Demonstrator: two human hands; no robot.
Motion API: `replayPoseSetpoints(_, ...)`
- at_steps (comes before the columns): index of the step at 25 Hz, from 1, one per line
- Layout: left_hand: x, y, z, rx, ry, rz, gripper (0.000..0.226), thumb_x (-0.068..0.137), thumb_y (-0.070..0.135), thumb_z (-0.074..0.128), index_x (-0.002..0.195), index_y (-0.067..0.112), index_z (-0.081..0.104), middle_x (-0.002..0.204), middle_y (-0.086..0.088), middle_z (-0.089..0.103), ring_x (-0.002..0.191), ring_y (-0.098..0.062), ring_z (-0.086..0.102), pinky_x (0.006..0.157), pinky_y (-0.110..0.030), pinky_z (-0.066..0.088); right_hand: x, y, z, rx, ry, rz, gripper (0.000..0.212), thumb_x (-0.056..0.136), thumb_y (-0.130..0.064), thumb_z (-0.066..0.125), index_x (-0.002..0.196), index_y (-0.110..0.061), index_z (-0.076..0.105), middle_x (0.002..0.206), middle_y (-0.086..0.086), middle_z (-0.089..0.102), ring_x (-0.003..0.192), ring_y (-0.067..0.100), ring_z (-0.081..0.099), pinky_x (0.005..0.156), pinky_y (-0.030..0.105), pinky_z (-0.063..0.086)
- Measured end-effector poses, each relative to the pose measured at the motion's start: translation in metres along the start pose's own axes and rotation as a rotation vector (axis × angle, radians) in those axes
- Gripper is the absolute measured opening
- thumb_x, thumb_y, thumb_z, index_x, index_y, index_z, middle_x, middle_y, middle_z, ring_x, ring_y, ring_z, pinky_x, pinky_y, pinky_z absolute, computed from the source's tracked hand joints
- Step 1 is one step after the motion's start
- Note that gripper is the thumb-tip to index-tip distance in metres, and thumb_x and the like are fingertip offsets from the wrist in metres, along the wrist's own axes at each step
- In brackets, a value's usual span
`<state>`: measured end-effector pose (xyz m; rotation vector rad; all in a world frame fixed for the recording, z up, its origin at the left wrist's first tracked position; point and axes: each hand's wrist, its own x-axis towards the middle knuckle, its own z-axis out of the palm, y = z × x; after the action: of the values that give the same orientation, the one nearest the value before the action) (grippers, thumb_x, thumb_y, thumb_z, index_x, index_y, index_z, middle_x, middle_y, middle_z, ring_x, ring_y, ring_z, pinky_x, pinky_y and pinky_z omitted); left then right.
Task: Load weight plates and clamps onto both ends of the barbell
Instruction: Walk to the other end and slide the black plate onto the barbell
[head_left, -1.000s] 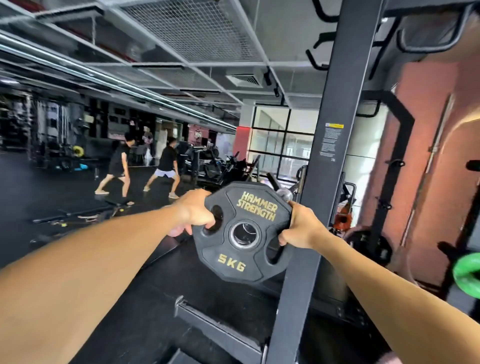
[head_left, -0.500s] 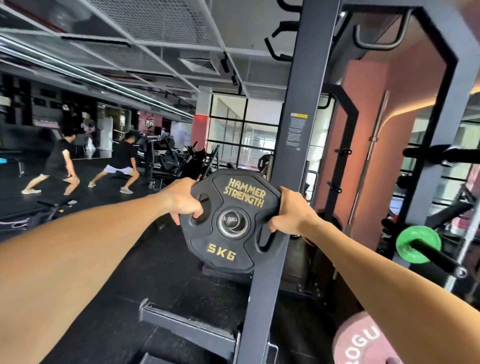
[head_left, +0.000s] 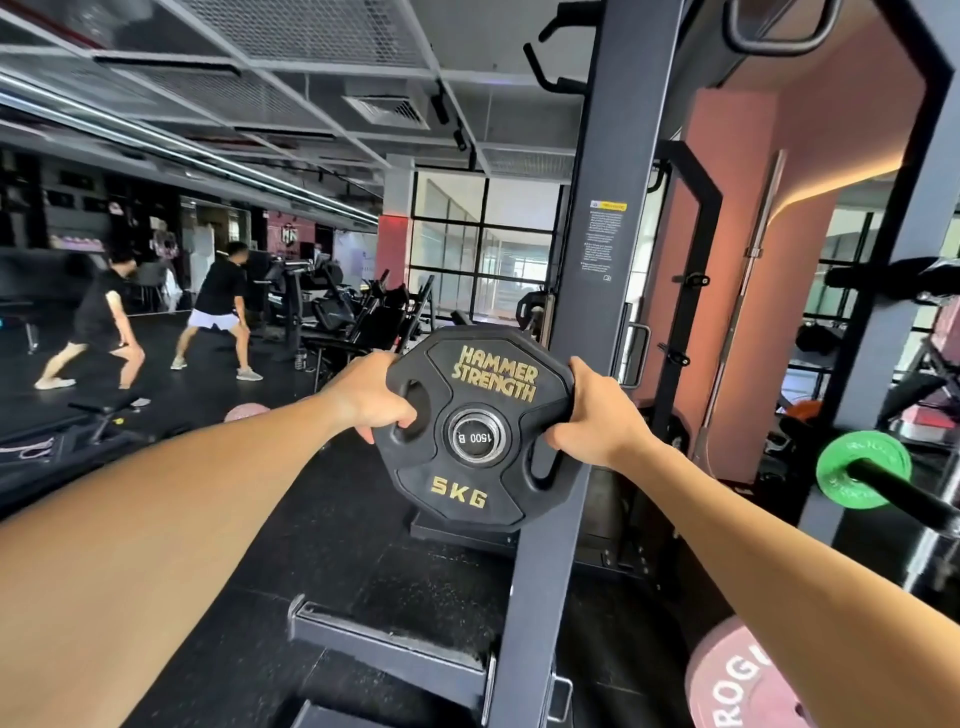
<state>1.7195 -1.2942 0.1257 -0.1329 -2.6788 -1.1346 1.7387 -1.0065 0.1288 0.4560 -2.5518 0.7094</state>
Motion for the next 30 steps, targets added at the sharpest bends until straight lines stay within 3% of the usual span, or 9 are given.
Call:
replayPoseSetpoints(3,0.012,-0.005,0.006,-0.001,0.043,0.078,0.051,0.063,0.011,0.078,0.109,0.024,0.061,0.095,-0.001,0.072,0.08,-0.02,0.072,0.051,-0.036,0.063,0.012,0.013,0.007,0.032,0.01,0.037,0.037,0.066,-0.018,0.067,0.093,-0.023,0.043,0.083,0.003,0.069,0.075,0.026,0.067,0.068,0.05,0.059)
replayPoseSetpoints(7,0.032,-0.017,0.019,-0.073,0.119,0.121,0.039,0.058,0.012,0.079,0.088,0.029,0.061,0.083,-0.002,0.071,0.074,-0.022,0.072,0.045,-0.033,0.06,0.033,0.033,0.02,0.075,0.024,0.069,0.032,0.072,-0.02,0.064,0.099,-0.026,0.047,0.091,-0.001,0.068,0.085,0.023,0.065,0.078,0.048,0.057)
replayPoseSetpoints(13,0.083,-0.026,0.04,-0.121,0.125,0.085,0.047,0.058,0.015,0.081,0.099,0.026,0.061,0.088,0.001,0.07,0.079,-0.02,0.07,0.046,-0.032,0.06,0.081,0.062,0.033,0.08,0.035,0.083,0.027,0.071,-0.02,0.057,0.093,-0.024,0.042,0.085,0.002,0.067,0.079,0.027,0.064,0.074,0.047,0.056)
replayPoseSetpoints(17,0.135,-0.03,0.057,-0.127,0.118,0.062,0.051,0.059,0.013,0.082,0.105,0.025,0.064,0.093,0.0,0.071,0.082,-0.021,0.071,0.05,-0.039,0.063,0.124,0.091,0.047,0.1,0.063,0.081,0.03,0.074,-0.017,0.058,0.102,-0.02,0.047,0.092,0.001,0.067,0.085,0.024,0.063,0.078,0.044,0.055)
replayPoseSetpoints(22,0.205,-0.027,0.075,-0.106,0.095,0.042,0.055,0.059,0.011,0.081,0.106,0.029,0.058,0.096,0.004,0.069,0.082,-0.022,0.072,0.053,-0.042,0.064,0.182,0.13,0.061,0.052,0.03,0.089,0.029,0.074,-0.019,0.061,0.096,-0.018,0.042,0.095,0.006,0.063,0.089,0.028,0.06,0.07,0.039,0.047)
replayPoseSetpoints(30,0.308,-0.025,0.104,-0.044,0.097,0.028,0.051,0.058,0.012,0.081,0.103,0.025,0.061,0.094,0.002,0.07,0.077,-0.023,0.072,0.052,-0.041,0.064,0.26,0.185,0.087,0.005,0.042,0.174,0.033,0.08,-0.02,0.06,0.104,-0.015,0.039,0.107,0.01,0.053,0.096,0.034,0.056,0.084,0.047,0.05)
